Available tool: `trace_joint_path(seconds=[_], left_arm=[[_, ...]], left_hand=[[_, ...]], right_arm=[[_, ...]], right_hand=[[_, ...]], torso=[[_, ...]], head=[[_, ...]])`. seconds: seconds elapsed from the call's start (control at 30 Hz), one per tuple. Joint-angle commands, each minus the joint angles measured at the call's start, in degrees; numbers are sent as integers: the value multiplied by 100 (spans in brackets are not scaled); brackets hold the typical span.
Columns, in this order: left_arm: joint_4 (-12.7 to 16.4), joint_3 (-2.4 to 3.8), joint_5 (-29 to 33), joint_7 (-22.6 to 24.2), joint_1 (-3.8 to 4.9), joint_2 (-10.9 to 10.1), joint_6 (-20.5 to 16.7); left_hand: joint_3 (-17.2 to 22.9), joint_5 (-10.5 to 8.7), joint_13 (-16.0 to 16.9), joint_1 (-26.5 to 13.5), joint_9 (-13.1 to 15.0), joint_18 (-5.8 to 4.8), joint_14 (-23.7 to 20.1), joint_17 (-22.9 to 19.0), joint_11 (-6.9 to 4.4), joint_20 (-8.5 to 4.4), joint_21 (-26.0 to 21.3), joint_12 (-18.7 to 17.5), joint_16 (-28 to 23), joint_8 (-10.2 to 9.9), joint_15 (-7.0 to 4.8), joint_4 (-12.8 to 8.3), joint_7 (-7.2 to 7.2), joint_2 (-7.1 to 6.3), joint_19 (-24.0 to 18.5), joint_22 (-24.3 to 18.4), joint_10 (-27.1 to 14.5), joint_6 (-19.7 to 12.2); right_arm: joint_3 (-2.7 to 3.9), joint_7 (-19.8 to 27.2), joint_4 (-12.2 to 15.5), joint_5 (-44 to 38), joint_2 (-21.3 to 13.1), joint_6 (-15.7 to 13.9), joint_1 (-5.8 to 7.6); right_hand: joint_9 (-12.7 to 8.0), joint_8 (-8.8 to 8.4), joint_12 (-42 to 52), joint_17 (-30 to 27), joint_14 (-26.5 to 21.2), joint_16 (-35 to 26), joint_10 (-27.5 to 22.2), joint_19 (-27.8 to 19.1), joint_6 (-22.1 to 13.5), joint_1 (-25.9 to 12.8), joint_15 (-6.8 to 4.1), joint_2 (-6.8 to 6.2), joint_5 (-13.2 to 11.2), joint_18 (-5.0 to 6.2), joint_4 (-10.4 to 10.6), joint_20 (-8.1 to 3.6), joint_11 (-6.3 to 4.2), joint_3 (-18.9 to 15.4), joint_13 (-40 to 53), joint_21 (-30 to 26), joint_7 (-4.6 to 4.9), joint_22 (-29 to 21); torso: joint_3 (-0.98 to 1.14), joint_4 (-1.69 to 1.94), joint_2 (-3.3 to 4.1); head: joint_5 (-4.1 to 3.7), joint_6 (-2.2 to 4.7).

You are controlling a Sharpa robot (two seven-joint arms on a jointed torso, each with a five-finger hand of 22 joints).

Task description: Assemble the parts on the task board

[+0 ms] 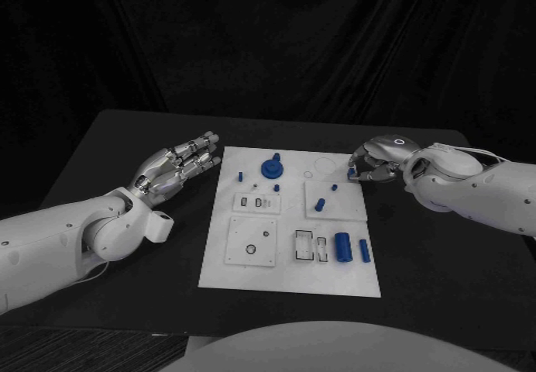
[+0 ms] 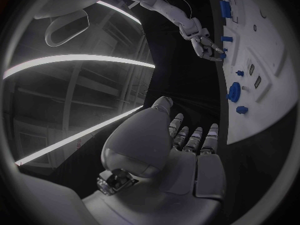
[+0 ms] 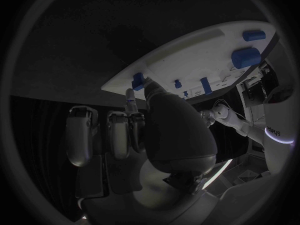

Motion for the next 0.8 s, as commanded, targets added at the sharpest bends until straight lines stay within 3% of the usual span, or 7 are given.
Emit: trace_joint_path(seconds=[0.03,0.57,0.8], left_arm=[[9,5,3,271,-8,10,83],[9,5,3,247,-13,10,108],[8,5,3,241,-17,11,121]], left_hand=[[39,0,3,8,6,-46,16,8,49,-10,4,10,2,32,41,3,39,18,1,-4,1,2],[60,-4,3,1,5,-50,19,9,54,-9,5,10,2,30,46,-4,43,15,4,-3,0,-6],[60,-4,3,1,5,-50,19,9,54,-9,5,10,2,30,46,-4,43,15,4,-3,0,-6]], right_arm=[[2,-119,-15,-31,13,54,-23],[2,-170,-70,-31,91,137,-33],[2,-143,-54,-31,86,-28,-36]], right_hand=[[29,54,14,1509,585,15,599,212,49,86,-22,21,46,-3,-44,-14,22,3,1509,-36,6,1240],[299,421,14,1509,585,15,599,200,161,272,-30,124,298,4,-208,-22,25,6,1509,-79,3,1239],[462,669,14,1509,585,15,599,202,258,312,-49,198,403,6,-282,-37,4,3,1509,-89,-25,1243]], torso=[[0,1,0],[0,1,-2],[0,0,-3]], head=[[-10,-1],[-12,-1],[-5,-1]])
